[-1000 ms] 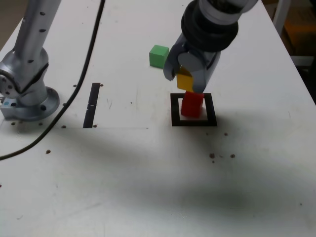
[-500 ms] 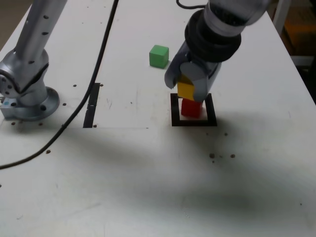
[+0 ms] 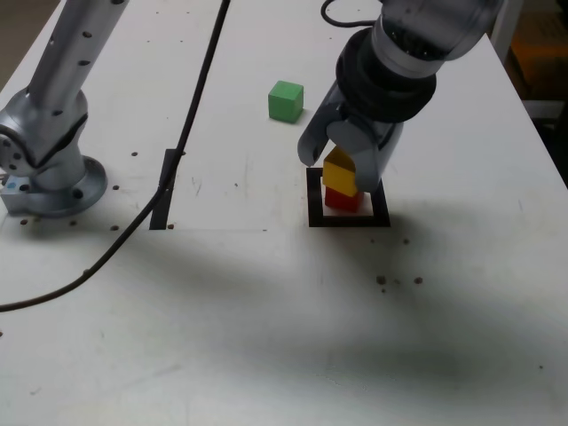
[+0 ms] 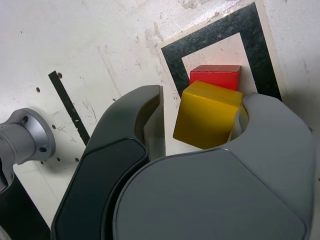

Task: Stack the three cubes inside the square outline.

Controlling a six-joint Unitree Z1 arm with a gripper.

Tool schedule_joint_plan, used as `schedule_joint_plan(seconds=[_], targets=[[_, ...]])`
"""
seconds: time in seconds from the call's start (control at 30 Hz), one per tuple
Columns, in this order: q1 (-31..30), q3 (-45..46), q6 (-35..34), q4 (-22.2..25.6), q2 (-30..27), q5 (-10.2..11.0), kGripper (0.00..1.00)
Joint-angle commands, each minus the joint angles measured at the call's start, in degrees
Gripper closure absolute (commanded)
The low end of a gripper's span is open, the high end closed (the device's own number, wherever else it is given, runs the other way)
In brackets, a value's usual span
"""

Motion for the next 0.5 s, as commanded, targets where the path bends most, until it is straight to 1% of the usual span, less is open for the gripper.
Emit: schedule_joint_plan(seconds=[0.0,0.13,0.3,0.4,0.43,0.47], targets=[[-0.1,-0.1,-0.1,0.2,0.2,0.2,0.35],[-0.1,-0.1,-0.1,0.2,0.1,0.4,0.24],[-0.1,0.1,-0.3,0.3,-1.0,1.0,0.06],[-0.1,1.3,-0.5,0.4,-3.3,1.7,0.01],[-0.1,2.1,-0.5,0.4,-4.6,2.1,0.0],[0.0,3.8,-0.6,0.5,-7.0,2.9,0.0]])
